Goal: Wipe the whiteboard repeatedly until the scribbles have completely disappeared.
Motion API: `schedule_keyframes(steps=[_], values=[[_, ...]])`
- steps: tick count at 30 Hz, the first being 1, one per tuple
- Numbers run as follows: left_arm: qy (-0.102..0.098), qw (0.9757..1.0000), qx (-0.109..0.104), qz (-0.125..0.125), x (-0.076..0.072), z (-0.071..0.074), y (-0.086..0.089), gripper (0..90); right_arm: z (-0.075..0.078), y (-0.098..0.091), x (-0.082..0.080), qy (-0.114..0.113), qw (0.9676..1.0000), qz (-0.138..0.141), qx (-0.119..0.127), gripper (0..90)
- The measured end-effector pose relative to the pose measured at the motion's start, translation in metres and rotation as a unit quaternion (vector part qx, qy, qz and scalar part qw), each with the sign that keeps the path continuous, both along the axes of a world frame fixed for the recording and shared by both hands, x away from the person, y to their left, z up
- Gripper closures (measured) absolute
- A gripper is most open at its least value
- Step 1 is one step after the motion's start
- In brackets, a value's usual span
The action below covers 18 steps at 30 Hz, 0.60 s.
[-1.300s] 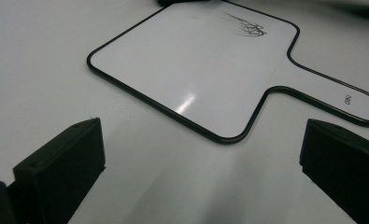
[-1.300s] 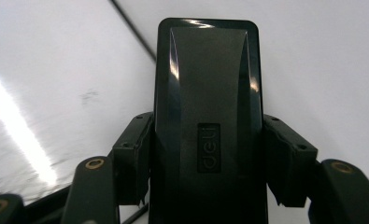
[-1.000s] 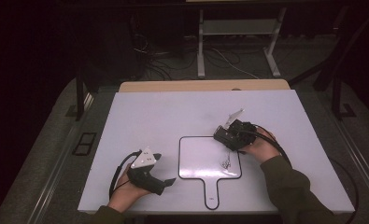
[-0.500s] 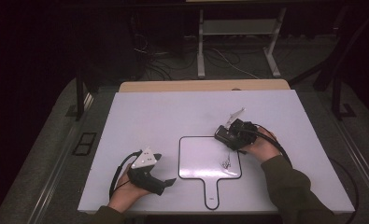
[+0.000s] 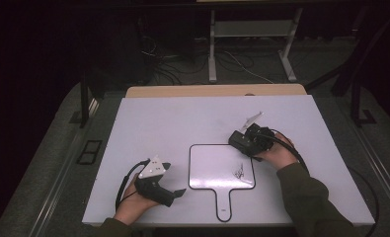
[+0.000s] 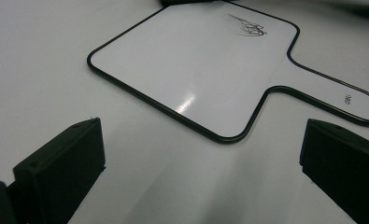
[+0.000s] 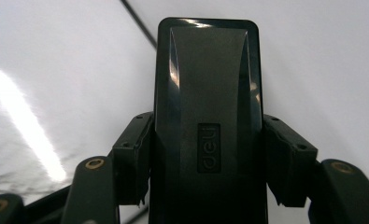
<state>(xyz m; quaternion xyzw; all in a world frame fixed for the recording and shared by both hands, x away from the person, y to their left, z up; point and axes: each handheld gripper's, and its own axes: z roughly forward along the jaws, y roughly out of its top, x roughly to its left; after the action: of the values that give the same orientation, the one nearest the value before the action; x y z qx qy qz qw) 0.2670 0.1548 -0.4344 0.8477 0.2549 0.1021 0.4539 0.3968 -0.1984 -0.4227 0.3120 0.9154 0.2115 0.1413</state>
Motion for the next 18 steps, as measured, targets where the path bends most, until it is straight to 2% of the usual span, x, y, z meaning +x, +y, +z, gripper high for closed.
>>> schedule_keyframes(steps=[3, 5, 12, 14, 16, 18], values=[[-0.001, 1.0, 0.001, -0.001, 0.0, 0.0, 0.0, 0.0, 0.001, 0.001, -0.002, 0.0, 1.0, 0.001, -0.006, 38.8], [-0.001, 1.0, 0.0, 0.0, 0.0, 0.0, 0.0, 0.0, 0.0, 0.005, -0.005, -0.002, 0.9999, 0.014, -0.007, 38.8], [-0.001, 1.0, -0.001, -0.001, -0.001, 0.001, 0.0, 0.0, 0.001, 0.025, -0.023, 0.014, 0.9983, 0.057, 0.004, 38.8], [-0.002, 1.0, -0.001, -0.001, -0.001, 0.001, 0.0, 0.0, 0.001, 0.03, -0.027, 0.007, 0.9977, 0.068, -0.001, 38.8], [-0.002, 1.0, -0.001, -0.001, -0.001, 0.001, 0.0, 0.0, 0.001, 0.029, -0.026, 0.006, 0.9978, 0.066, -0.003, 38.8], [-0.002, 1.0, -0.001, -0.001, -0.001, 0.001, 0.0, 0.0, 0.001, 0.025, -0.022, 0.0, 0.9987, 0.051, -0.006, 38.8]])
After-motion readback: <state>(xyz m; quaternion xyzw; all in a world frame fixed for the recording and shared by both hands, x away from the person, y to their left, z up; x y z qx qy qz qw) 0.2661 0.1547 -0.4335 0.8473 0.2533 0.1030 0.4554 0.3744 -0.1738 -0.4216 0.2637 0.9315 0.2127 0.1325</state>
